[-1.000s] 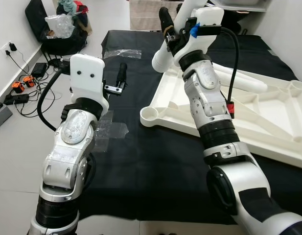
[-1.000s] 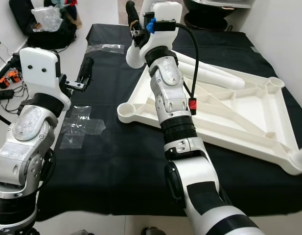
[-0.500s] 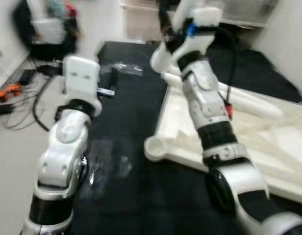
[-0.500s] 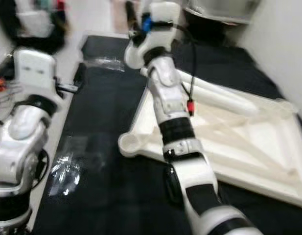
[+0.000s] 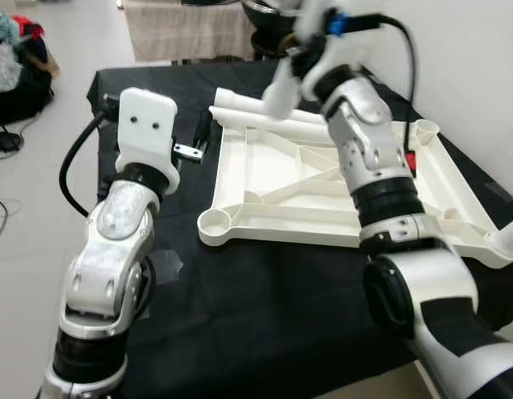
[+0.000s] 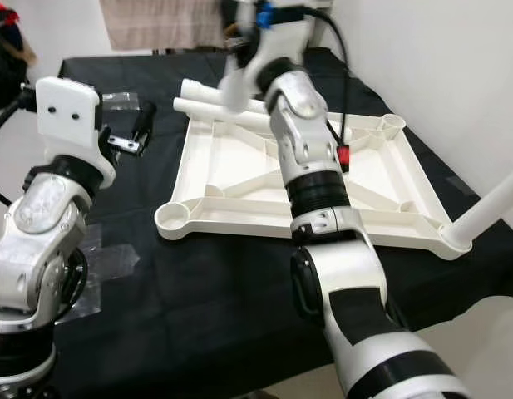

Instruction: Building children table

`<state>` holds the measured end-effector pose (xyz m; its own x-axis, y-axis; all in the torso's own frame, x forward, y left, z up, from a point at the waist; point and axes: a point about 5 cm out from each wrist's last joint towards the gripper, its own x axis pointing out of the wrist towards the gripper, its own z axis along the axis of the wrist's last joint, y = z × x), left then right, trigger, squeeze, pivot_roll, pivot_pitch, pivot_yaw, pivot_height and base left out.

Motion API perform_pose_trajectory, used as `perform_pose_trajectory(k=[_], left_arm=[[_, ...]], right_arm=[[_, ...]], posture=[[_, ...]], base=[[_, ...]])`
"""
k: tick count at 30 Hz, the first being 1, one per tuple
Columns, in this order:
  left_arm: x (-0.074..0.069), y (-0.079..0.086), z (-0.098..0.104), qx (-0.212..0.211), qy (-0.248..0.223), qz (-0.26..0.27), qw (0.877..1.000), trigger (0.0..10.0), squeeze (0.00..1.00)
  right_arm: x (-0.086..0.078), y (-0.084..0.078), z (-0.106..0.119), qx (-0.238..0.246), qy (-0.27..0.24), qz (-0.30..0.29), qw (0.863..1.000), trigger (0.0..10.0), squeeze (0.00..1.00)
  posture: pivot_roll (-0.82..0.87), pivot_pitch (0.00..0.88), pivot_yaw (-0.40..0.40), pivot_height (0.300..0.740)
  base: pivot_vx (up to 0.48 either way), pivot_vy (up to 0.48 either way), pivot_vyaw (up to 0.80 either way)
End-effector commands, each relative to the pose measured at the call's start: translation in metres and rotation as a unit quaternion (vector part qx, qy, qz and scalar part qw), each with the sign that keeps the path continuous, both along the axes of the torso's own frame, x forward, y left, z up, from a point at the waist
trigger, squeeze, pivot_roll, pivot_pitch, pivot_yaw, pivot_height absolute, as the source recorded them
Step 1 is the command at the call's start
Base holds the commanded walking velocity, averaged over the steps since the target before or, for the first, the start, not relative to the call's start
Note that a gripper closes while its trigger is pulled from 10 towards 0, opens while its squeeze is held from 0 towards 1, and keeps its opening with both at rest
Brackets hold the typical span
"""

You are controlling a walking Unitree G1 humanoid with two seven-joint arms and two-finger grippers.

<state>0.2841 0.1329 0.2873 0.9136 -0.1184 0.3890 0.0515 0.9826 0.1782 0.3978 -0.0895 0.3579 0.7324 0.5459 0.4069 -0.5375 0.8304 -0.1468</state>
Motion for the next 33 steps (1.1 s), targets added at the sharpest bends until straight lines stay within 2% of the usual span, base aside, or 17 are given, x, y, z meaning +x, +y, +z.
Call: perform_pose_trajectory(k=[1,3,6,8,10,13,15,17,19,20,21,24,29,32,33], left_arm=[[-0.002,-0.003,-0.011,-0.008,0.027,-0.008,1.0,10.0,0.0],[-0.003,-0.004,-0.013,-0.009,0.031,-0.009,0.999,10.0,0.0],[-0.006,-0.003,-0.017,-0.017,0.039,-0.006,0.999,10.0,0.0],[-0.008,-0.003,-0.018,-0.026,0.045,-0.006,0.999,10.0,0.0],[-0.008,-0.003,-0.019,-0.028,0.047,-0.006,0.998,10.0,0.0],[-0.009,-0.004,-0.019,-0.028,0.049,-0.005,0.998,10.0,0.0],[-0.009,-0.004,-0.019,-0.028,0.049,-0.005,0.998,10.0,0.0],[-0.001,-0.015,-0.014,-0.042,0.075,-0.019,0.996,10.0,0.0],[0.001,-0.019,-0.012,-0.045,0.083,-0.023,0.995,10.0,0.0],[0.011,-0.023,0.0,-0.055,0.087,-0.013,0.995,10.0,0.0],[0.011,-0.023,0.0,-0.055,0.087,-0.013,0.995,10.0,0.0],[0.038,-0.033,0.042,-0.067,0.091,0.018,0.993,10.0,0.0],[0.046,-0.039,0.06,-0.062,0.093,0.024,0.993,10.0,0.0],[0.052,-0.046,0.085,-0.066,0.092,0.033,0.993,10.0,0.0],[0.052,-0.046,0.085,-0.066,0.092,0.033,0.993,10.0,0.0]], right_arm=[[0.003,0.0,-0.008,-0.011,0.048,0.053,0.997,10.0,0.0],[0.004,-0.002,-0.007,-0.007,0.046,0.053,0.998,10.0,0.0],[0.008,-0.01,0.002,0.055,0.032,0.0,0.998,10.0,0.0],[0.008,-0.011,0.003,0.082,0.028,-0.014,0.996,10.0,0.0],[0.008,-0.011,0.002,0.086,0.03,-0.013,0.996,10.0,0.0],[0.008,-0.005,-0.004,0.066,0.027,-0.014,0.997,10.0,0.0],[0.008,-0.005,-0.006,0.061,0.027,-0.018,0.998,10.0,0.0],[0.009,-0.001,-0.012,0.045,0.04,-0.015,0.998,10.0,0.0],[0.01,0.001,-0.013,0.042,0.043,-0.014,0.998,10.0,0.0],[0.011,0.002,-0.017,0.039,0.055,-0.019,0.998,10.0,0.0],[0.011,0.002,-0.017,0.039,0.055,-0.019,0.998,10.0,0.0],[0.012,0.003,-0.02,0.032,0.058,-0.036,0.997,10.0,0.0],[0.011,-0.001,-0.022,0.032,0.059,-0.047,0.997,10.0,0.0],[0.01,-0.007,-0.022,0.039,0.059,-0.054,0.996,10.0,0.0],[0.01,-0.007,-0.022,0.039,0.059,-0.054,0.996,10.0,0.0]], posture=[[0.09,0.15,-0.097,0.74],[0.09,0.151,-0.098,0.74],[0.09,0.158,-0.103,0.74],[0.1,0.162,-0.104,0.74],[0.1,0.162,-0.104,0.74],[0.09,0.177,-0.103,0.74],[0.09,0.177,-0.103,0.74],[0.1,0.183,-0.113,0.74],[0.1,0.183,-0.113,0.74],[0.1,0.197,-0.116,0.74],[0.1,0.197,-0.116,0.74],[0.1,0.22,-0.106,0.74],[0.1,0.253,-0.095,0.74],[0.1,0.282,-0.088,0.74],[0.1,0.282,-0.088,0.74]], base=[[0.0,0.0,0.0],[0.0,0.0,0.0],[0.0,0.0,0.0],[0.0,0.0,0.0],[0.0,0.0,0.0],[0.0,0.0,0.0],[0.0,0.0,0.8],[0.0,0.0,0.8],[0.0,0.0,0.8],[0.0,0.0,0.0],[0.0,0.0,0.0],[0.0,0.0,0.0],[0.0,0.0,0.0],[0.0,0.0,0.0],[0.0,0.0,0.0]])
